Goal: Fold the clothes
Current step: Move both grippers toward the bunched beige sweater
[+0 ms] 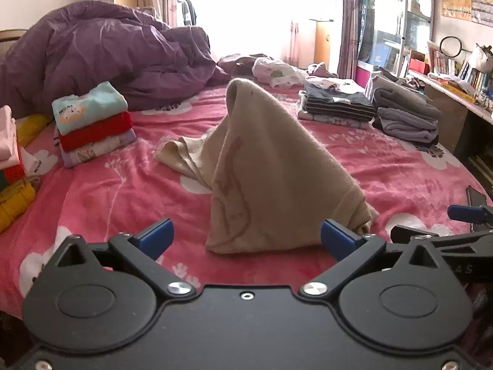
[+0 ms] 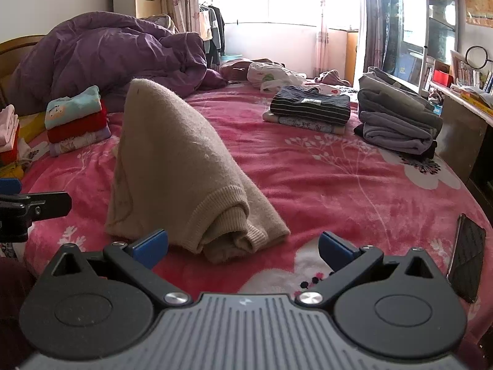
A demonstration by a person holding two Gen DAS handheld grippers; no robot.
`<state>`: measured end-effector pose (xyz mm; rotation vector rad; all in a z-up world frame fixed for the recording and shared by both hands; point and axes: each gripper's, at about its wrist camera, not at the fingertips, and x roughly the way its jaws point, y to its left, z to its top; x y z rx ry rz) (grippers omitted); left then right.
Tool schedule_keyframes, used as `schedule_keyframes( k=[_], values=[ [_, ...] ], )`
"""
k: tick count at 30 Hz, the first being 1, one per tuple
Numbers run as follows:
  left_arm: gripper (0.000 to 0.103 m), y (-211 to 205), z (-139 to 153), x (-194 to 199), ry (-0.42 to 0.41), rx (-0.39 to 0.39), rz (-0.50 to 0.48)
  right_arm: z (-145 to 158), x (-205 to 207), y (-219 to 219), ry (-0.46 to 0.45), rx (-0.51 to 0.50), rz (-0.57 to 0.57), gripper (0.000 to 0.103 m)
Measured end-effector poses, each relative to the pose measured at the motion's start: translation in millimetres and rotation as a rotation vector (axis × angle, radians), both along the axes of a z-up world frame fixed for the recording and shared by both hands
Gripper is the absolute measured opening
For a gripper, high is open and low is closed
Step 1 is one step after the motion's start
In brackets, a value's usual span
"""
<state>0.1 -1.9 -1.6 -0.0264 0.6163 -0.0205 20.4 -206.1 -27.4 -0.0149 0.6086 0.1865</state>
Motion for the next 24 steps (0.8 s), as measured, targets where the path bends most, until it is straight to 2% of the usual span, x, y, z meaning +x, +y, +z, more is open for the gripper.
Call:
schedule_keyframes(
  k=[9,16,21,24],
  values=[
    [0.103,-5.6,-4.9,0.3,0.012,0.030,-0.024,-0.7,-2.2,-0.2,0.000,-0.008,0.000,0.103],
    [0.103,-2.3,-6.2,-1.0,0.008,-0.015,-0.027,-0.6,-2.6,-3.5,-0.004,0.006,-0.001,0.103],
    [0.103,-1.8,-6.6,-2.7,-0.006,-0.011,-0.035,-0.3,-3.6,-5.7,-0.011,0.012,-0.011,0.103],
    [0.103,-3.1,-6.9,-2.1,0.014,-0.024,-0.059,-0.4,-4.2,-6.0,-0.011,0.012,-0.014,0.103]
  ],
)
